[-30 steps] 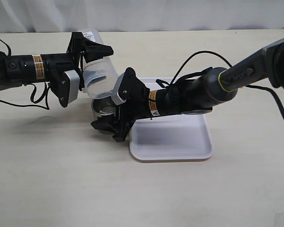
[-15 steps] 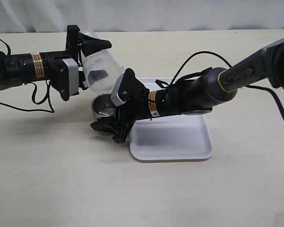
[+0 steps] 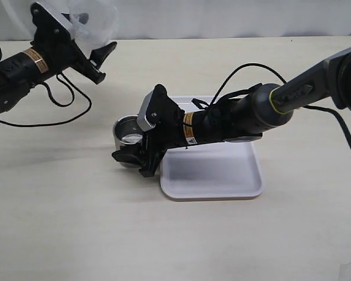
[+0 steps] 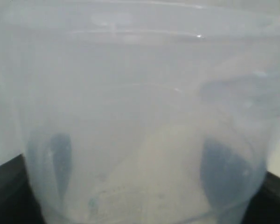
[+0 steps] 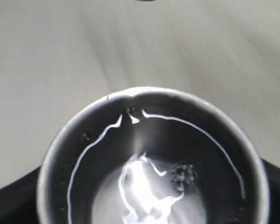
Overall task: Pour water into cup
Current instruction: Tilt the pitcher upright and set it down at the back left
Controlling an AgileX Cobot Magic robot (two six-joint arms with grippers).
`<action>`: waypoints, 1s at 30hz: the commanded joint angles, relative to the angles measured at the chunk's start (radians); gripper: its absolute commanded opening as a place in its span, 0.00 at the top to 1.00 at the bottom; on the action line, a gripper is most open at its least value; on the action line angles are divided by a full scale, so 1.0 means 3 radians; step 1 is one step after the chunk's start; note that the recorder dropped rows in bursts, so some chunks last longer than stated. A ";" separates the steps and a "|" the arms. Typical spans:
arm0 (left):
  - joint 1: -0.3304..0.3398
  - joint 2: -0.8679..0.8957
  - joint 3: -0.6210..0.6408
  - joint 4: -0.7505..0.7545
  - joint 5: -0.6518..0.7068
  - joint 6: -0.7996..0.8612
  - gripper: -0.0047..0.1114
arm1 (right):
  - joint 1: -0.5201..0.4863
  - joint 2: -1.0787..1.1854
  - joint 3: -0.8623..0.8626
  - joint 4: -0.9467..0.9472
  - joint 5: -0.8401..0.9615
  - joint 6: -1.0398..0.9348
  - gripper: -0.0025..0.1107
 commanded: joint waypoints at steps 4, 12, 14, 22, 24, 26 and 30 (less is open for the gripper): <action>0.0002 -0.0008 -0.0247 -0.0278 0.0407 -0.0969 0.96 | 0.0002 -0.0034 -0.0052 0.0056 -0.0136 0.0000 0.94; 0.0039 0.0341 -0.0494 -0.0607 0.0378 -0.0986 0.96 | 0.0002 -0.0034 -0.0051 0.0041 -0.0136 0.0017 0.94; 0.0072 0.0442 -0.0536 -0.0626 0.0321 -0.0986 0.96 | 0.0002 -0.0034 -0.0051 0.0039 -0.0136 0.0017 0.94; 0.0213 0.0726 -0.0535 -0.0649 -0.0182 -0.0973 0.96 | 0.0002 -0.0034 -0.0051 0.0039 -0.0136 0.0017 0.94; 0.0232 0.0815 -0.0535 -0.0617 -0.0343 -0.0973 0.96 | 0.0002 -0.0034 -0.0051 0.0039 -0.0136 0.0017 0.94; 0.0245 0.0889 -0.0535 -0.0617 -0.0472 -0.0973 0.96 | 0.0002 -0.0034 -0.0051 0.0039 -0.0136 0.0017 0.94; 0.0245 0.0912 -0.0535 -0.0632 -0.0520 -0.0826 0.96 | 0.0002 -0.0034 -0.0051 0.0033 -0.0136 0.0017 0.94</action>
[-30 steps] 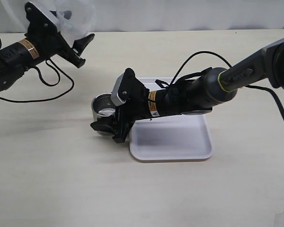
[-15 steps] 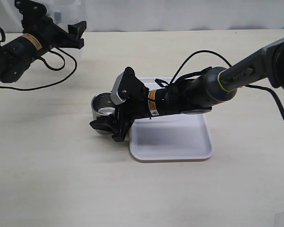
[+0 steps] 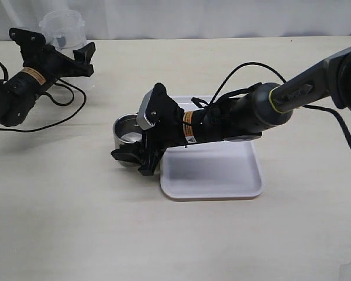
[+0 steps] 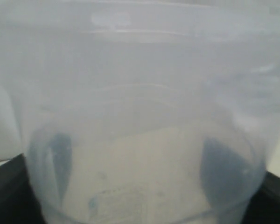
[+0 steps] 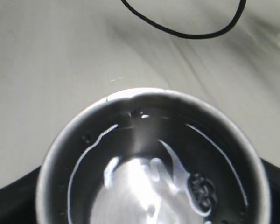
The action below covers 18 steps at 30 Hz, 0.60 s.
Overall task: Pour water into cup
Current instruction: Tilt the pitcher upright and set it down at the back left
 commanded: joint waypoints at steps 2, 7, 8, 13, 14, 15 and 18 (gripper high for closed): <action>0.0014 0.0015 -0.0021 -0.0026 -0.0145 0.0182 0.96 | 0.0002 -0.0034 -0.0033 0.0033 -0.0121 0.0006 0.94; 0.0014 0.0015 -0.0021 0.0013 -0.0128 0.0182 0.90 | 0.0002 -0.0034 -0.0033 0.0033 -0.0121 0.0006 0.94; 0.0014 0.0015 -0.0021 0.0036 -0.0128 0.0182 0.85 | 0.0002 -0.0034 -0.0033 0.0033 -0.0121 0.0006 0.94; 0.0014 0.0015 -0.0021 0.0090 -0.0124 0.0158 0.53 | 0.0002 -0.0034 -0.0033 0.0033 -0.0121 0.0006 0.94; 0.0014 0.0015 -0.0021 0.0124 -0.0124 0.0158 0.48 | 0.0002 -0.0034 -0.0033 0.0033 -0.0121 0.0006 0.94; 0.0014 0.0015 -0.0021 0.0148 -0.0124 0.0158 0.44 | 0.0002 -0.0034 -0.0033 0.0033 -0.0121 0.0006 0.94; 0.0014 0.0015 -0.0021 0.0163 -0.0131 0.0146 0.39 | 0.0002 -0.0034 -0.0033 0.0033 -0.0121 0.0006 0.94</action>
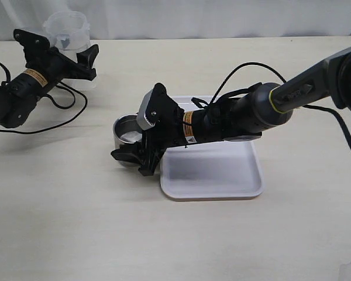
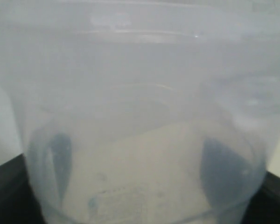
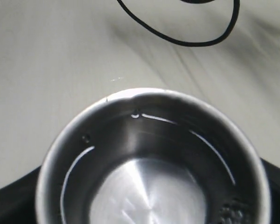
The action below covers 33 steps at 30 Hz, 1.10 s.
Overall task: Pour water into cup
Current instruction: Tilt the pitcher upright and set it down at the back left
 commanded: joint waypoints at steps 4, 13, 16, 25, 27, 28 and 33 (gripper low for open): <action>0.0014 -0.0011 -0.0021 0.0045 -0.0033 -0.0017 0.39 | 0.0002 -0.0034 -0.0033 0.0033 -0.0121 0.0006 0.94; 0.0014 -0.0011 -0.0021 -0.0008 0.0066 -0.0017 0.13 | 0.0002 -0.0034 -0.0033 0.0033 -0.0121 0.0006 0.94; 0.0014 -0.0011 0.0017 0.0014 0.0073 -0.0017 0.06 | 0.0002 -0.0034 -0.0033 0.0033 -0.0121 0.0006 0.94; 0.0160 -0.0011 0.0319 0.0076 -0.0339 0.0018 0.06 | 0.0002 -0.0034 -0.0033 0.0032 -0.0115 0.0006 0.94; 0.0215 -0.0011 0.0410 0.0076 -0.0339 0.0018 0.06 | 0.0002 -0.0034 -0.0033 0.0032 -0.0115 0.0006 0.94; 0.0238 -0.0011 0.0449 0.0076 -0.0339 0.0018 0.06 | 0.0002 -0.0034 -0.0033 0.0032 -0.0115 0.0006 0.94; 0.0274 -0.0159 0.0743 0.0051 -0.0339 0.0331 0.06 | 0.0002 -0.0034 -0.0033 0.0032 -0.0115 0.0006 0.94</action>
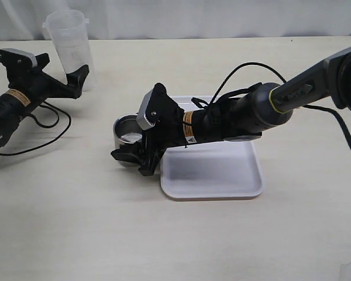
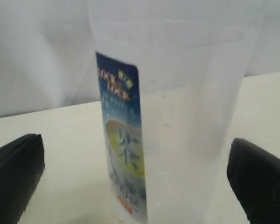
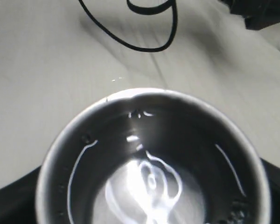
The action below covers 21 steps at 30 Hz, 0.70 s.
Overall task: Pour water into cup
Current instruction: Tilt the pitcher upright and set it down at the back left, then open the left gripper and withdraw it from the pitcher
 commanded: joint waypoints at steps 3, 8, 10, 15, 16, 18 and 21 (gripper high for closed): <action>0.0009 -0.0297 0.0371 -0.0029 -0.0045 0.0261 0.06 | 0.0002 -0.0034 -0.0033 0.0032 -0.0115 0.0006 0.94; 0.0009 -0.0508 0.0659 -0.0037 -0.0045 0.0261 0.06 | 0.0002 -0.0034 -0.0033 0.0032 -0.0115 0.0006 0.94; 0.0009 -0.0585 0.0772 -0.0037 -0.0045 0.0261 0.06 | 0.0002 -0.0034 -0.0033 0.0032 -0.0115 0.0006 0.94; 0.0009 -0.0806 0.1065 -0.0037 -0.0045 0.0261 0.06 | 0.0002 -0.0034 -0.0033 0.0032 -0.0115 0.0006 0.94; 0.0009 -0.0853 0.1115 -0.0037 -0.0045 0.0261 0.06 | 0.0002 -0.0034 -0.0033 0.0032 -0.0115 0.0006 0.94; 0.0009 -0.0929 0.1193 -0.0037 -0.0045 0.0261 0.06 | 0.0002 -0.0034 -0.0033 0.0032 -0.0115 0.0006 0.94; 0.0009 -0.1016 0.1272 -0.0037 -0.0045 0.0261 0.06 | 0.0002 -0.0046 -0.0033 0.0032 -0.0114 0.0006 0.94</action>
